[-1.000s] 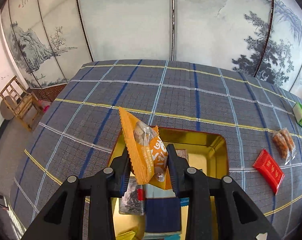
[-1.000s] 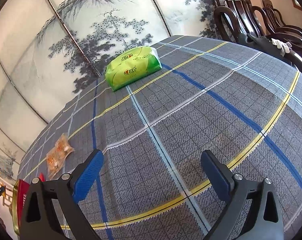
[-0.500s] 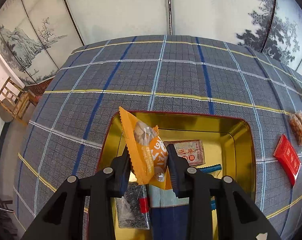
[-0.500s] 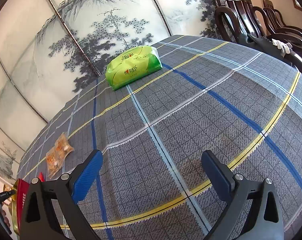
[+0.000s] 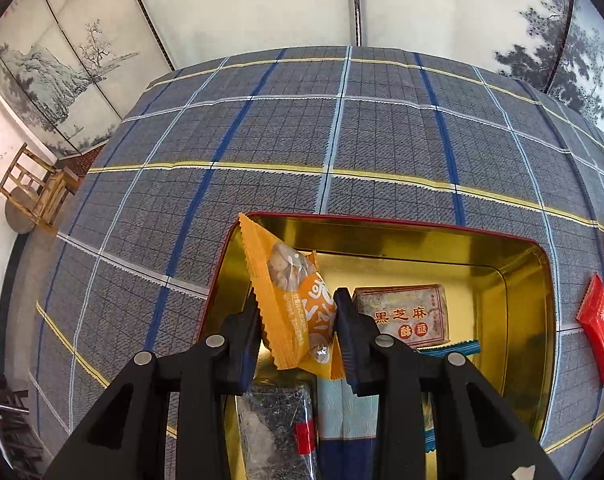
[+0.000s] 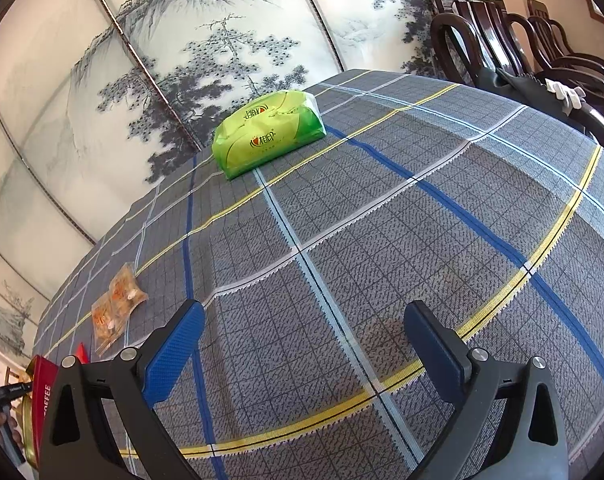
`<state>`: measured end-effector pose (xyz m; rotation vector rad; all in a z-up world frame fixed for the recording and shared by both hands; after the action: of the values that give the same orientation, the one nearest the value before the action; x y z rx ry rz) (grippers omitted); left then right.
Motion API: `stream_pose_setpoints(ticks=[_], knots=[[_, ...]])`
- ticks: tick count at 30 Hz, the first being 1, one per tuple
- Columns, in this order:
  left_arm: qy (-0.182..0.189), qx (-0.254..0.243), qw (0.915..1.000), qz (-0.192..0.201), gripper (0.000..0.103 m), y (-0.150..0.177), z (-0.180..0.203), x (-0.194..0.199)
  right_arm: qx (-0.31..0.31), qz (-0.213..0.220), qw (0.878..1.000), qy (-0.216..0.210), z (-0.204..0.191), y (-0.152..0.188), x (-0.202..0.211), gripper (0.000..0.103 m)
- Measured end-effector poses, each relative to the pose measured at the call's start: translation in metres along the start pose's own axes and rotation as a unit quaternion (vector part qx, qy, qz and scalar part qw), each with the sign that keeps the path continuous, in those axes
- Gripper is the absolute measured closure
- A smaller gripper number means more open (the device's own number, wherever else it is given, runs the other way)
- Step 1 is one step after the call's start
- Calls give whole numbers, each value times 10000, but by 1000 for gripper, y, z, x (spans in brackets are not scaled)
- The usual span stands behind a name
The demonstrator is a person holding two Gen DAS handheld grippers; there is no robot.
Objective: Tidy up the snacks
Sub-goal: 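Carry the orange snack into the tin and open the left gripper, then raise the left gripper away from the tin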
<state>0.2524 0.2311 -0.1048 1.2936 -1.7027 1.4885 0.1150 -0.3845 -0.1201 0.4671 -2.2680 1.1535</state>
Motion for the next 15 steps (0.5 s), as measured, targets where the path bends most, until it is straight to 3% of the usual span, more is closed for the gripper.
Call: stream_pose_setpoints(ticks=[5, 8, 11, 15], knots=[[37, 42, 10000, 30, 66, 1, -3, -1, 7, -3, 10000, 6, 0, 0, 0, 3], [135, 13, 9998, 124, 56, 3, -3, 6, 31, -16, 10000, 34, -1, 1, -1, 3], [321, -29, 9990, 308, 25, 10, -4, 23, 76, -40, 9999, 93, -2, 1, -2, 3], [564, -251, 9929, 1018, 15, 30, -6, 75, 417, -197, 9984, 322, -12, 6, -6, 3]])
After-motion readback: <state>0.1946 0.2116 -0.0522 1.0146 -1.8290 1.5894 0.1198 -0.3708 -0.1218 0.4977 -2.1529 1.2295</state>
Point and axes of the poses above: each gripper's, at about its wrist camera, not at the fingertips, and x roughly against the way its jaws point, z to its right, y to its underside, the point moved 4 cm from there along -x, roughly the way its jaws point, and after that the axes turned 7 degrees about -y, right-handed, at the moved point
